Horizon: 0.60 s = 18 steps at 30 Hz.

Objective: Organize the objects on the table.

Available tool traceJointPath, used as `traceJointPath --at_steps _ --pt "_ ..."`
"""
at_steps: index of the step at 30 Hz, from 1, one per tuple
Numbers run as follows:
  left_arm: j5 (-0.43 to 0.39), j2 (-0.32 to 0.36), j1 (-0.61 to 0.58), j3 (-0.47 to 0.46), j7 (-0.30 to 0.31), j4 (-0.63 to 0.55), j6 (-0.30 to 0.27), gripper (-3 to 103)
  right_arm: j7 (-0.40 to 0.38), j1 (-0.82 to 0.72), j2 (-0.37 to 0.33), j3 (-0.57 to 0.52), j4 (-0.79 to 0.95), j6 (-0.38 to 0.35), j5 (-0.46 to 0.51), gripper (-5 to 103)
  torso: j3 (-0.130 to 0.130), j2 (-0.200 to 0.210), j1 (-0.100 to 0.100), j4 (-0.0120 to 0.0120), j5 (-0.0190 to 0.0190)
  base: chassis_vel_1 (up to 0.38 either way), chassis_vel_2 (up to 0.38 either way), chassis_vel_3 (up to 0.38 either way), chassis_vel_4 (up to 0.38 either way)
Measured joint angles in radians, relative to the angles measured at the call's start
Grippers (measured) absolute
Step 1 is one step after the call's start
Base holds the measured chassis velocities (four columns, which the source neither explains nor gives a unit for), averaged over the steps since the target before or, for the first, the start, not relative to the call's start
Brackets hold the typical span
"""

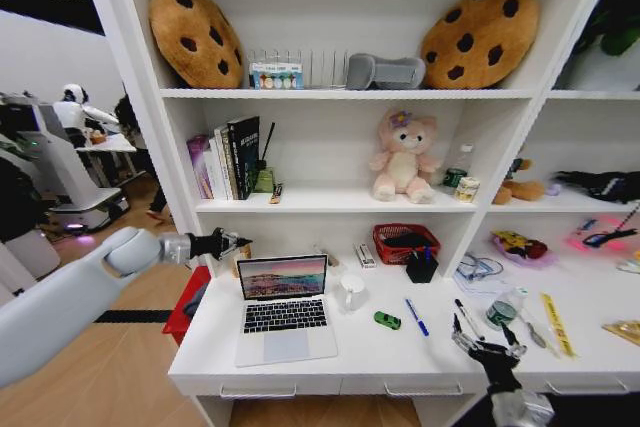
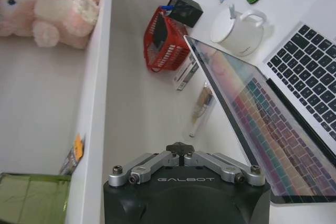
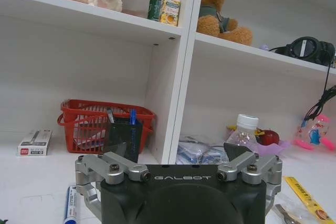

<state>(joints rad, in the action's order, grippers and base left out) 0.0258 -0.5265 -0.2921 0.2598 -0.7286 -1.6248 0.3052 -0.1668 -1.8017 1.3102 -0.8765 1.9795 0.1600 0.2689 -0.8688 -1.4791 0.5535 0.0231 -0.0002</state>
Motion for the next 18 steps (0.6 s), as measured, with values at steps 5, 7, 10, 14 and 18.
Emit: traceJointPath --at_steps 5,7,10,14,18 --pt "0.019 -0.043 0.086 0.104 -0.038 0.047 0.013 0 0.007 -0.001 0.002 -0.016 -0.02 0.011 0.013 100 0.0 0.0 0.0 -0.0003 0.0002 0.0 0.0 0.0 0.0" --pt "0.022 -0.051 0.099 0.12 -0.044 0.055 0.016 0 0.008 -0.001 0.002 -0.018 -0.024 0.014 0.016 100 0.0 0.0 0.0 -0.0003 0.0001 0.0 0.0 0.0 0.0" --pt "0.025 -0.073 0.136 0.17 -0.059 0.076 0.018 0 0.013 0.0 0.003 -0.025 -0.04 0.024 0.023 100 0.0 0.0 0.0 -0.0003 0.0001 0.0 0.0 0.0 0.0" --pt "0.023 -0.087 0.157 0.201 -0.076 0.089 0.017 0 0.019 0.002 0.007 -0.029 -0.059 0.036 0.027 100 0.0 0.0 0.0 -0.0003 0.0002 0.0 0.0 0.0 0.0" --pt "0.016 -0.072 0.158 0.208 -0.106 0.076 -0.005 0 0.022 0.002 0.008 -0.034 -0.072 0.044 0.032 100 0.0 0.0 0.0 -0.0003 0.0001 0.0 0.0 0.0 0.0"
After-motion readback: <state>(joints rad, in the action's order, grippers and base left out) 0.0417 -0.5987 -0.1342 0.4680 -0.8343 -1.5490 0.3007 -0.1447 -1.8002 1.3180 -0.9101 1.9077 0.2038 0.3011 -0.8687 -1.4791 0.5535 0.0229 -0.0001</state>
